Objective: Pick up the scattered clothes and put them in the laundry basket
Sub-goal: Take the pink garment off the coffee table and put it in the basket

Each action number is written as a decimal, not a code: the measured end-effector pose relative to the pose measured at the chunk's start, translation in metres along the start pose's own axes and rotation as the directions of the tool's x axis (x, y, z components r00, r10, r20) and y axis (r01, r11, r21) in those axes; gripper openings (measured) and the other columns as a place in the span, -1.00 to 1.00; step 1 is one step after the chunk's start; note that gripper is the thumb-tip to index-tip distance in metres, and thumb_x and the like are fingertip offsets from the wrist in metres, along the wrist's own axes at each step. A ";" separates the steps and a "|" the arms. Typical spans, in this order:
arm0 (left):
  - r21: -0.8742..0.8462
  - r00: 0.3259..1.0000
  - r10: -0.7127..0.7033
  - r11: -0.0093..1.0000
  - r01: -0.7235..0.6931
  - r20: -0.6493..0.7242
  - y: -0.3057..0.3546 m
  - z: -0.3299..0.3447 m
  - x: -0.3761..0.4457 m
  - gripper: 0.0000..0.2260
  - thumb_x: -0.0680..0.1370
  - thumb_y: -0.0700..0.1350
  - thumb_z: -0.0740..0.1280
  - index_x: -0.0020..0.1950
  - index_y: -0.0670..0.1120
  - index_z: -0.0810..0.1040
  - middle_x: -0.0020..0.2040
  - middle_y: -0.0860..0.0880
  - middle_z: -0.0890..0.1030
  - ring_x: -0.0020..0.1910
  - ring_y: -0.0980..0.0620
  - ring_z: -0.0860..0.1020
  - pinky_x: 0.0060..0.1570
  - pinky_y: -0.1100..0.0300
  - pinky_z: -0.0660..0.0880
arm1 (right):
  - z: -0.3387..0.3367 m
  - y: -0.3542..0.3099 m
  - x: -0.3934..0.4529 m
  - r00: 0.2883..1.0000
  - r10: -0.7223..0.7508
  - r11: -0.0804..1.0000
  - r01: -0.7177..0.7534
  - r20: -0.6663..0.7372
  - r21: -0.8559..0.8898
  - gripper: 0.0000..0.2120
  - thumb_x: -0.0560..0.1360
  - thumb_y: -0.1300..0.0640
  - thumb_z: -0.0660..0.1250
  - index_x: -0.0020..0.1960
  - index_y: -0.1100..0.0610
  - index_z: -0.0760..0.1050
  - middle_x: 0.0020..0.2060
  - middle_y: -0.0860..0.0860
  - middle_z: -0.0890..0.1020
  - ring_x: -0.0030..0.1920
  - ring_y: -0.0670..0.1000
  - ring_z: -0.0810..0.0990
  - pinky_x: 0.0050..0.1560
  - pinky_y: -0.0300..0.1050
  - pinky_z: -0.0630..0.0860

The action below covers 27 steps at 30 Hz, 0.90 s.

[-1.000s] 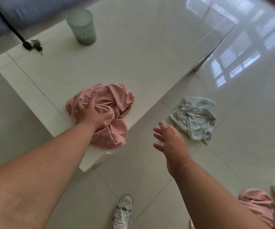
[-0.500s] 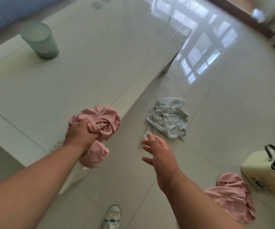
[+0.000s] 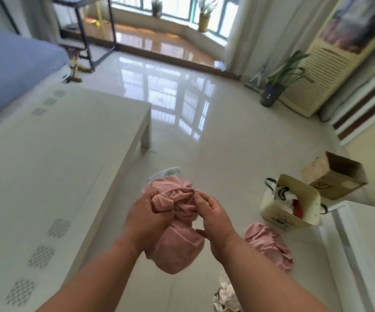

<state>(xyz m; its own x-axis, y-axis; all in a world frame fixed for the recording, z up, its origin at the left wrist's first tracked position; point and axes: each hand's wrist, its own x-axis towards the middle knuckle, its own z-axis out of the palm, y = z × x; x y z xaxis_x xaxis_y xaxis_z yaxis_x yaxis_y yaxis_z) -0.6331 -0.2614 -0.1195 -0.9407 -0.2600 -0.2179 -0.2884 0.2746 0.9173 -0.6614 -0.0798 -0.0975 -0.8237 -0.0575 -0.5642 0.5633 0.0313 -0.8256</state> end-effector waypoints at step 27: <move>-0.144 0.788 -0.079 0.967 0.208 0.611 0.169 0.578 -0.011 -0.65 0.35 -0.20 0.55 0.14 -0.08 0.74 0.08 -0.27 0.77 0.11 -0.38 0.72 0.15 -0.40 0.63 | -0.547 0.013 -0.013 0.863 0.042 0.856 0.228 -0.503 0.464 -0.64 0.61 -0.17 0.39 0.25 0.02 0.73 0.11 0.11 0.83 0.16 0.12 0.81 0.32 0.22 0.67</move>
<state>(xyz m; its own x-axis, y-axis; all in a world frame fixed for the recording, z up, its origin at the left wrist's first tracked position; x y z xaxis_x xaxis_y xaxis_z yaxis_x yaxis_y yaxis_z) -0.7744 0.3233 -0.1549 -0.8275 0.3386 -0.4479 -0.4495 0.0785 0.8898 -0.6785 0.4673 -0.1047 -0.7201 0.4533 -0.5253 0.3248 -0.4488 -0.8325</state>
